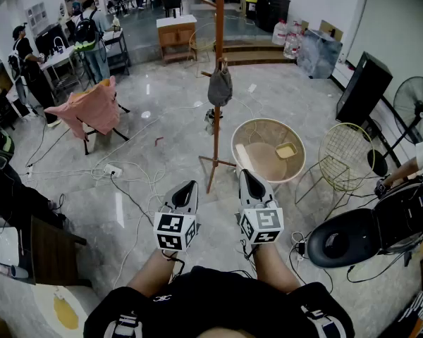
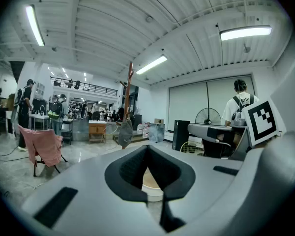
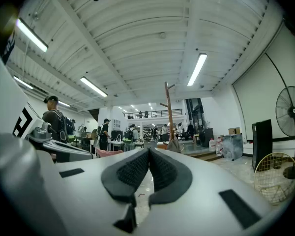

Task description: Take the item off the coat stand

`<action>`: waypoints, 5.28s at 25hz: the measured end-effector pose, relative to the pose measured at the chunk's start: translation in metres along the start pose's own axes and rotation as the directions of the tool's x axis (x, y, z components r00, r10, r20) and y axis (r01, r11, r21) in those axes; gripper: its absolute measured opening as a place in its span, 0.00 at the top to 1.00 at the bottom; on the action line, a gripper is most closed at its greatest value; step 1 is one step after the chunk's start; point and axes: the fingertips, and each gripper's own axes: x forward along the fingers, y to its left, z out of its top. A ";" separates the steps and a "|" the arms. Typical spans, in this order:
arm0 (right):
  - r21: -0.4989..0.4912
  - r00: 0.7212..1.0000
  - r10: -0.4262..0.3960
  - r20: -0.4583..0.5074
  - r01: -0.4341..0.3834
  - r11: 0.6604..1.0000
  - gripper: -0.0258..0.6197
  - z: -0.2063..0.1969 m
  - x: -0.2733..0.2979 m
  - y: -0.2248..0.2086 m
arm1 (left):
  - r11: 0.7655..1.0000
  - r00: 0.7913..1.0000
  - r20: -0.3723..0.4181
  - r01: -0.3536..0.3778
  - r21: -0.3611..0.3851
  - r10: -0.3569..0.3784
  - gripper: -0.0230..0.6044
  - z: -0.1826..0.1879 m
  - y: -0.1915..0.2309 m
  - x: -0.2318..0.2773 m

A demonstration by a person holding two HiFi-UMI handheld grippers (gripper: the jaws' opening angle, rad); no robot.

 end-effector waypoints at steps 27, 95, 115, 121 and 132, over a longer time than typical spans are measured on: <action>-0.036 0.993 -0.119 -0.003 0.119 0.992 0.94 -0.010 0.044 0.088 | 0.997 0.998 -0.016 0.060 -0.043 -0.061 0.94 -0.026 0.109 -0.039; 0.009 0.981 0.019 -0.192 -0.018 1.000 0.91 -0.057 0.632 -0.237 | 0.987 0.986 -0.057 -0.158 -0.037 0.156 0.94 0.082 0.336 0.459; -0.057 0.996 0.008 0.094 -0.003 0.998 0.92 0.038 0.539 -0.213 | 0.997 0.996 -0.052 -0.074 -0.032 0.072 0.94 0.076 0.308 0.460; -0.002 1.000 -0.006 0.022 0.006 1.000 0.92 0.000 0.524 -0.214 | 0.999 0.998 -0.056 -0.021 -0.026 0.020 0.94 0.079 0.292 0.473; -0.009 0.998 -0.046 -0.040 0.045 0.999 0.92 -0.029 0.503 -0.220 | 0.999 0.998 -0.057 0.040 -0.007 -0.040 0.94 0.078 0.270 0.481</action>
